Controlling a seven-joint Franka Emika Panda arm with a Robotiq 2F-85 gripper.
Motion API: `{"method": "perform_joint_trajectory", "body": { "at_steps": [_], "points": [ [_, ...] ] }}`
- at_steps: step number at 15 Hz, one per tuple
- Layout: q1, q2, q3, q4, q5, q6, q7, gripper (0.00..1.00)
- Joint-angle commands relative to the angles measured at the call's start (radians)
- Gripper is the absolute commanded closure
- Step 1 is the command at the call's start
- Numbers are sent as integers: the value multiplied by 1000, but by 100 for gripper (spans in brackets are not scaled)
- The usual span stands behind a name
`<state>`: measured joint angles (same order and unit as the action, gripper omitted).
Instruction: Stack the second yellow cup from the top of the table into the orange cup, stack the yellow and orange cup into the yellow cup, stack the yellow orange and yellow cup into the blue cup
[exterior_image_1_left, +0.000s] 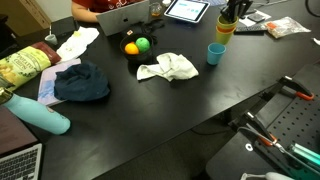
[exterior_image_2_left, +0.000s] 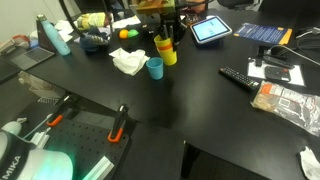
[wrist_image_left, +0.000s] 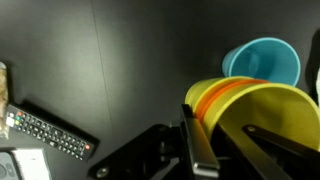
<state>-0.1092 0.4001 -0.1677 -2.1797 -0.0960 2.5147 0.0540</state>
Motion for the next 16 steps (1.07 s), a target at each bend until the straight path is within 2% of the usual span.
{"method": "perform_joint_trajectory", "body": {
  "at_steps": [1,3,6,8,10,16],
  "points": [
    [5,-164,-47,-253,-54,142,32,97],
    [17,-241,-80,-366,-106,200,56,97],
    [11,-352,-107,-461,-194,231,81,97],
    [-5,-398,-102,-461,-236,211,93,97],
    [-12,-419,-73,-430,-230,178,74,97],
    [19,-348,31,-323,-162,155,35,97]
  ]
}}
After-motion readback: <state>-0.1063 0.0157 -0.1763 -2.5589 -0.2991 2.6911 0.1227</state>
